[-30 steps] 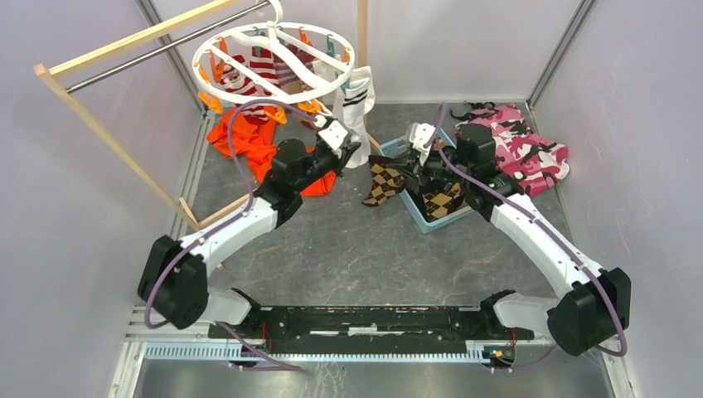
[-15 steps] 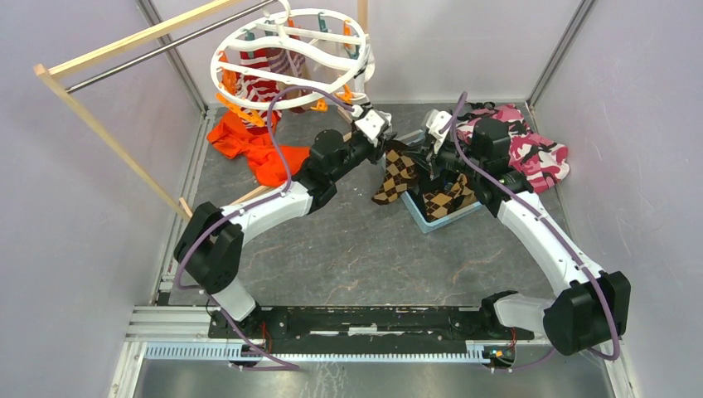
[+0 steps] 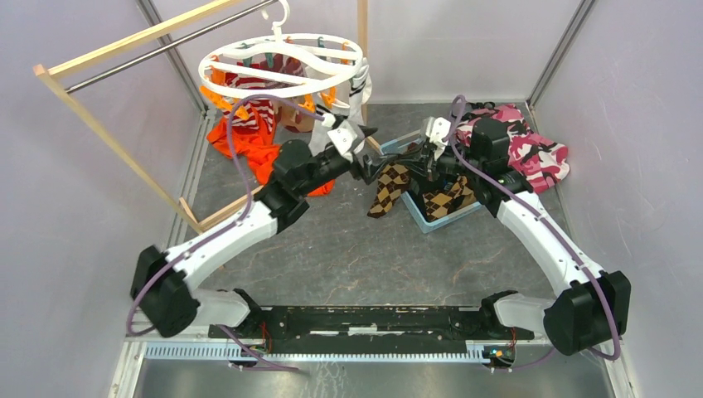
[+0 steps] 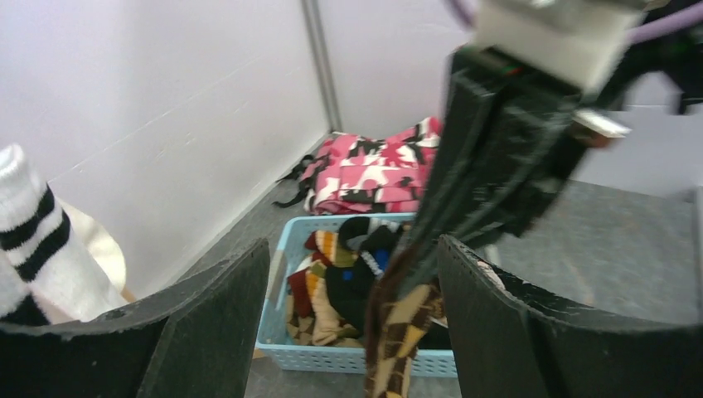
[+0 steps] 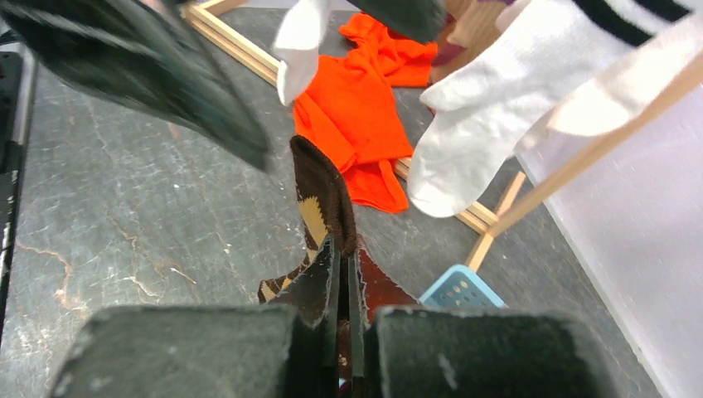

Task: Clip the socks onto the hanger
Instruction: Rotate the hanger at the clothesline.

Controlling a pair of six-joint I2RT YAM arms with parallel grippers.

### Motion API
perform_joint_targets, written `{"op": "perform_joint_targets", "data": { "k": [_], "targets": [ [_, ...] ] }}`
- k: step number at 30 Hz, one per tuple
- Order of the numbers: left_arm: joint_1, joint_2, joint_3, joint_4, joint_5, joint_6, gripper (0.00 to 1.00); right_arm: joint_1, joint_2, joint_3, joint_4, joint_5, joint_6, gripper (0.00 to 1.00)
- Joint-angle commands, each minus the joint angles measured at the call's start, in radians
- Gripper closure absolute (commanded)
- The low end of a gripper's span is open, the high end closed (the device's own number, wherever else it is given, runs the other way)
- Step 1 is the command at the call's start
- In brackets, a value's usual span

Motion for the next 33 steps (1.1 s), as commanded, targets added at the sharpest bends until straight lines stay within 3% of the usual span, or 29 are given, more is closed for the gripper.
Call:
{"op": "perform_joint_targets", "data": {
  "k": [1,9,13,18,22,27,33],
  "targets": [
    [-0.029,-0.175,-0.067,-0.162,0.086,-0.034,0.2,0.025,-0.026,0.052,-0.016,-0.124,-0.083,1.0],
    [-0.038,-0.463,-0.172,-0.445,0.079,-0.051,0.13,0.201,-0.048,0.079,-0.135,-0.1,-0.237,1.0],
    [-0.037,-0.592,-0.198,-0.572,-0.036,-0.014,0.11,0.282,-0.033,0.098,-0.087,-0.025,-0.177,1.0],
    [-0.037,-0.688,-0.216,-0.599,-0.16,-0.02,0.07,0.359,0.026,0.155,-0.008,0.094,-0.066,1.0],
    [-0.036,-0.679,-0.131,-0.743,-0.251,-0.029,0.06,0.412,0.108,0.237,-0.022,0.211,-0.017,1.0],
    [-0.036,-0.727,0.012,-1.01,-0.488,-0.039,0.05,0.449,0.184,0.315,-0.008,0.31,0.006,1.0],
    [-0.037,-0.848,0.058,-1.1,-0.659,-0.091,0.05,0.499,0.206,0.327,0.041,0.326,0.03,1.0]
  ]
}}
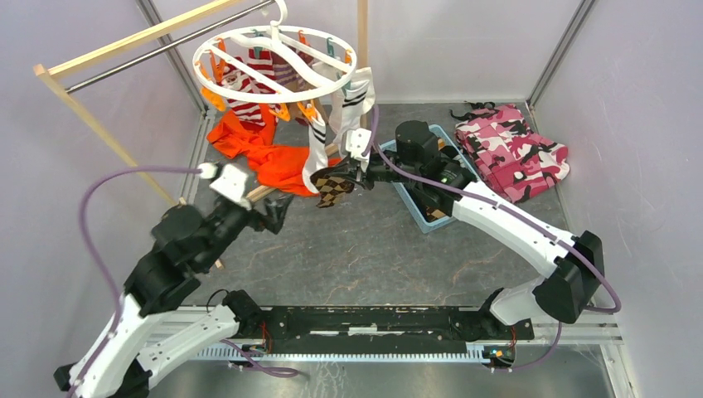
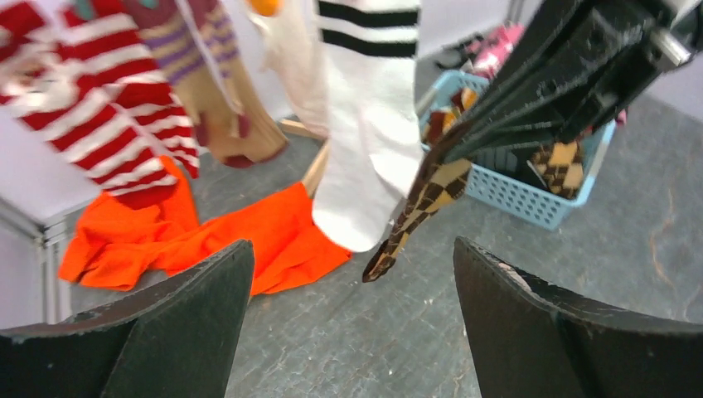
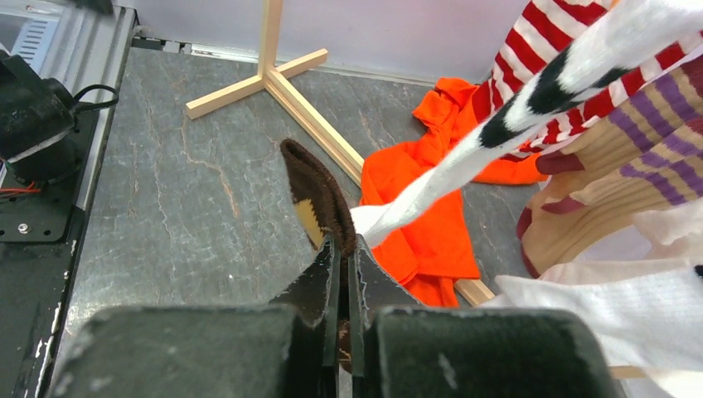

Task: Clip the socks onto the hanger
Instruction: Rotate the hanger at the clothesline, then clamp the sock onto the hanger.

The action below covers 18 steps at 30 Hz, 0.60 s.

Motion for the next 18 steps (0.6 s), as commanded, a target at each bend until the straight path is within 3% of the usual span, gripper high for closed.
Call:
{"op": "perform_joint_targets", "data": {
  "k": [1,9,18],
  "targets": [
    [0.0,-0.083,0.055,-0.081,-0.146,-0.076,0.05,0.045,0.004,0.061,0.081,0.056,0.044,1.0],
    [0.0,-0.046,0.067,0.047,-0.144,-0.213,0.06,0.161,0.005,0.06,0.188,0.288,0.119,1.0],
    [0.0,0.165,0.178,0.151,-0.155,-0.317,0.09,0.196,0.107,0.147,0.219,0.573,0.317,1.0]
  ]
}}
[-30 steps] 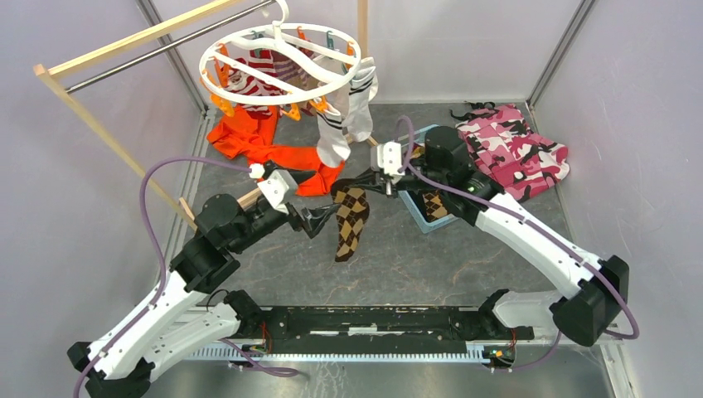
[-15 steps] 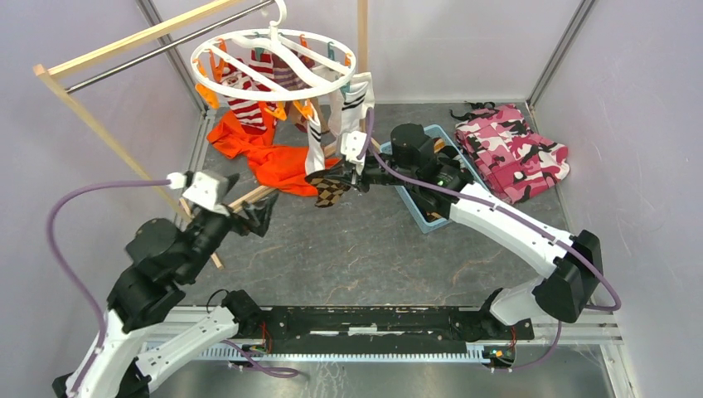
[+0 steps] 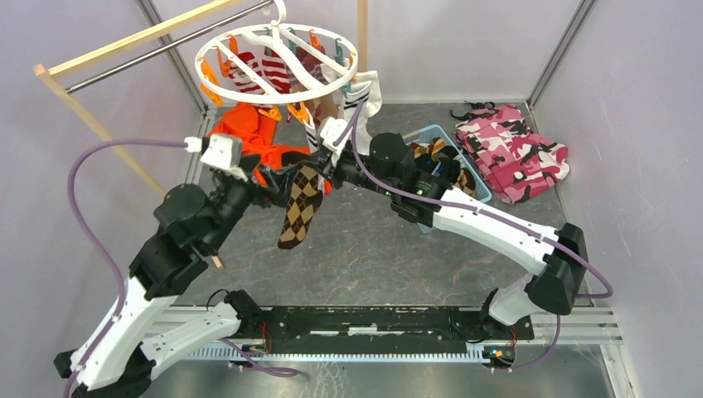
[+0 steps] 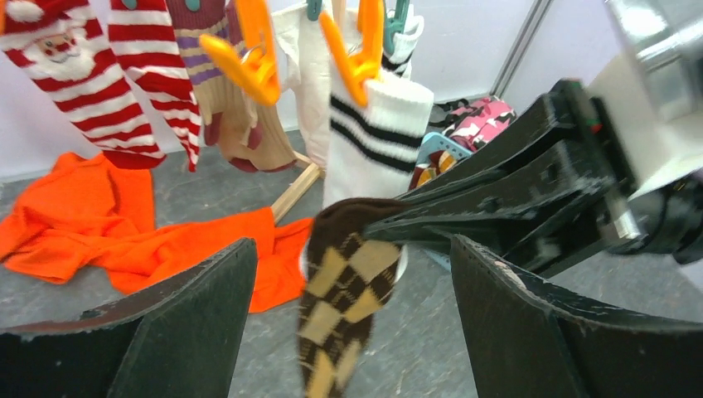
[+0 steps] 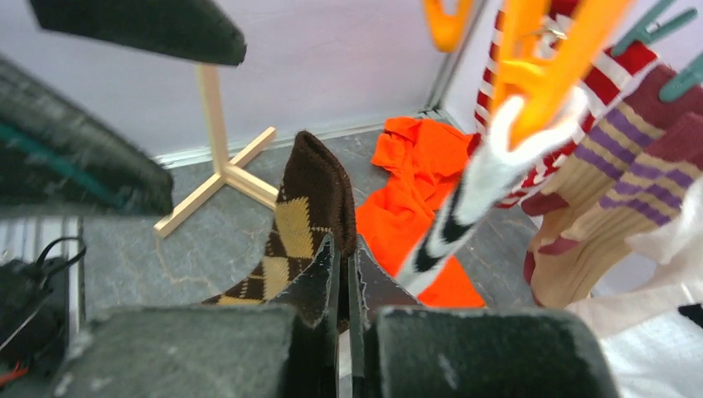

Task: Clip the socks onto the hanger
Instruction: Clamp the sock onto the hanger.

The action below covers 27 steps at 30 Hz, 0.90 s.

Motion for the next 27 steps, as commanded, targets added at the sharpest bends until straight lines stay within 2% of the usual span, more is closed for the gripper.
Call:
{"op": "perform_joint_targets", "data": {
  "k": [1,8,12,16,23,27],
  "targets": [
    [0.0,0.101,0.09,0.089,-0.047,-0.143,0.09,0.001,0.049,0.076,0.053,0.179,0.118,1.0],
    [0.001,0.18,0.215,0.002,-0.138,-0.278,0.1,0.002,0.058,0.065,0.057,0.263,0.109,1.0],
    [0.001,0.189,0.289,-0.076,-0.215,-0.292,0.11,0.001,0.053,0.055,0.059,0.278,0.104,1.0],
    [0.001,0.196,0.356,-0.17,-0.275,-0.286,0.17,0.001,0.052,0.052,0.067,0.297,0.098,1.0],
    [0.002,0.236,0.477,-0.301,-0.3,-0.336,0.29,0.0,0.051,0.051,0.071,0.298,0.096,1.0],
    [0.001,0.291,0.55,-0.346,-0.282,-0.41,0.3,0.0,0.046,0.048,0.072,0.299,0.093,1.0]
  ]
}}
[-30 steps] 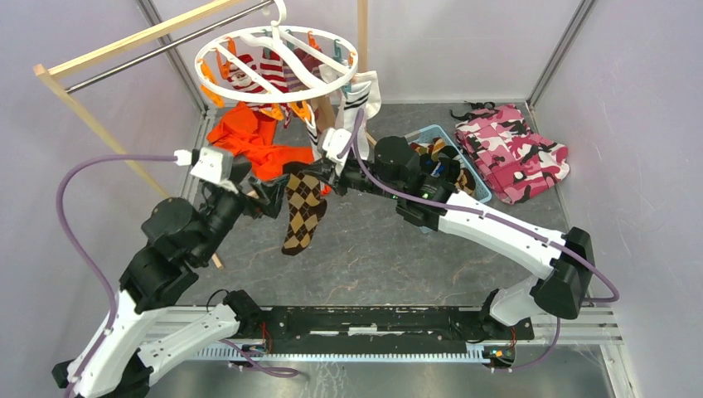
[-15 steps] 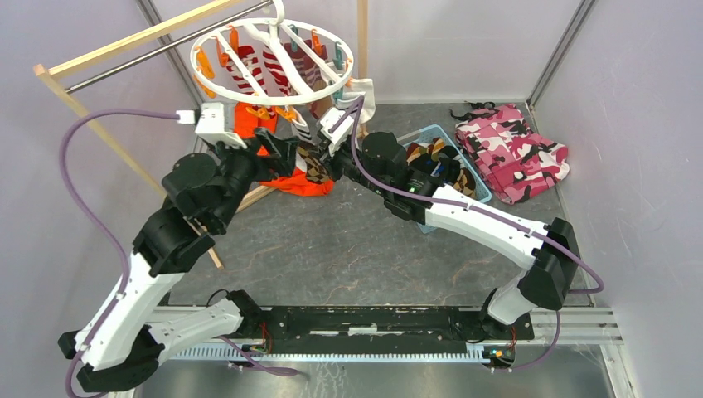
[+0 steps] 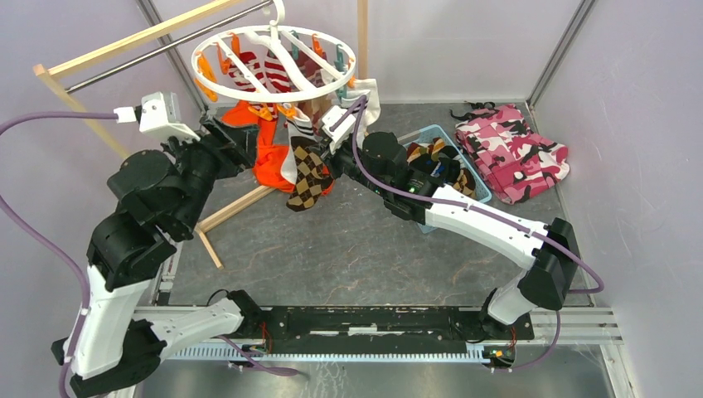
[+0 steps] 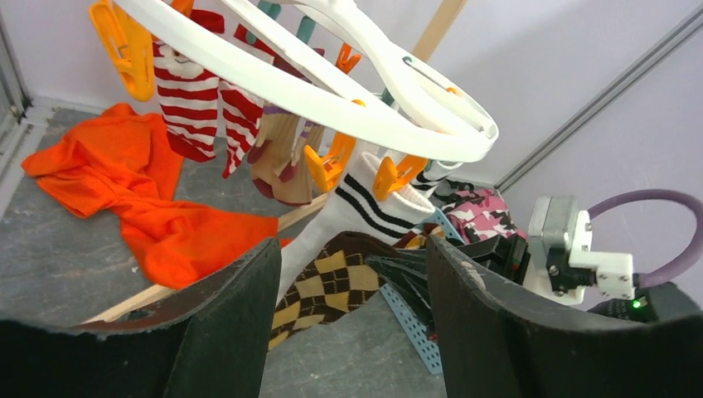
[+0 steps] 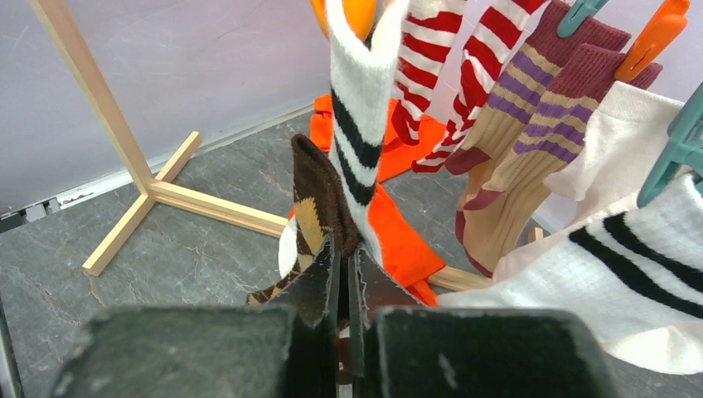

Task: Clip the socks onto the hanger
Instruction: Clamp the sock onto the hanger.

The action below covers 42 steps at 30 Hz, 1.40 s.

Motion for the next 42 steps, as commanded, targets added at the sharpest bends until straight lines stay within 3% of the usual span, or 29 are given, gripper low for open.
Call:
{"op": "perform_joint_targets", "data": {
  "k": [1,10,18,25,35,42],
  "targets": [
    [0.001,0.08,0.093,-0.09,-0.011,-0.129,0.31,0.0,-0.021,0.014,0.05,0.02,0.008,1.0],
    [0.001,0.212,0.277,-0.264,-0.059,-0.276,0.38,-0.004,-0.025,0.015,0.05,-0.003,0.001,1.0],
    [0.001,0.33,0.389,-0.374,-0.146,-0.278,0.47,-0.009,-0.027,0.012,0.066,-0.015,0.007,1.0],
    [0.001,0.328,0.337,-0.309,-0.194,-0.202,0.48,-0.012,-0.023,0.017,0.073,-0.022,0.009,1.0],
    [0.001,0.341,0.259,-0.156,-0.257,-0.127,0.41,-0.016,-0.022,0.021,0.067,-0.029,0.01,1.0],
    [0.003,0.336,0.254,-0.131,-0.222,-0.091,0.39,-0.018,-0.026,0.021,0.065,-0.032,0.012,1.0]
  ]
}}
